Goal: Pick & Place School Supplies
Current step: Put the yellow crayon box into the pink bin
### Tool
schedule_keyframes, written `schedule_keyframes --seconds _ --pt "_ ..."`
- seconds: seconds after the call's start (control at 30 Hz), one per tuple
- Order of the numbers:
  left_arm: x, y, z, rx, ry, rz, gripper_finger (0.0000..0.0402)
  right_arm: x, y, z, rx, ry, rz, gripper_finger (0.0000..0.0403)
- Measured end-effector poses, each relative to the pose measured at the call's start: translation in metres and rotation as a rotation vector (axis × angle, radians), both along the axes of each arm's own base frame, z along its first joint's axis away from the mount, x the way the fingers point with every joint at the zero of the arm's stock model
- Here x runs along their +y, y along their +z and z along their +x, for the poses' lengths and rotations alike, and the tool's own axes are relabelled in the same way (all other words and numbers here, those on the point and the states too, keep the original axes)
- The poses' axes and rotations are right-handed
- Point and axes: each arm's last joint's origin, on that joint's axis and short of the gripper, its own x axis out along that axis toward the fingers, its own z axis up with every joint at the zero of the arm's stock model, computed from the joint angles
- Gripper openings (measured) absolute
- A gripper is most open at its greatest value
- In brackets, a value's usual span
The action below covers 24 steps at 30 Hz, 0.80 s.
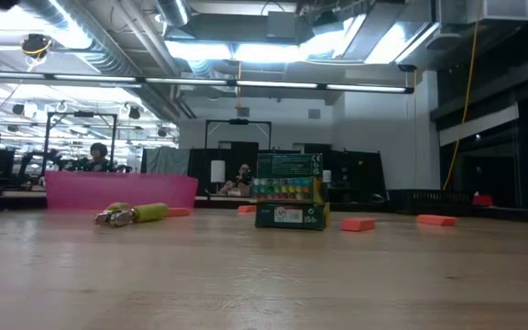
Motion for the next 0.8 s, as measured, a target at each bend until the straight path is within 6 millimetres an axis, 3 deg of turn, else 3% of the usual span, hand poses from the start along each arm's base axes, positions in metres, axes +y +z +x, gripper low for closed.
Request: schedule_keyframes --seconds 0.13,0.23,0.47,0.63,0.8 --pt "0.004 0.011 0.041 0.204 0.138 0.145 0.0007 -0.002 0.014 -0.007 0.081 -0.011 -0.012 0.0153" --pt "0.008 0.016 0.065 0.321 0.203 0.112 0.0005 -0.002 0.020 -0.012 0.084 0.026 -0.002 0.0153" --pt "0.008 0.023 0.111 0.425 0.109 0.049 0.0014 -0.001 0.023 -0.014 0.096 0.095 0.017 0.0153" --pt "0.006 0.020 0.123 0.748 0.304 0.151 0.0038 0.000 0.019 -0.013 0.141 0.149 0.044 0.0153" --pt "0.001 0.010 0.116 0.991 0.637 0.173 0.0052 0.000 -0.003 -0.006 0.380 0.110 0.128 0.0153"
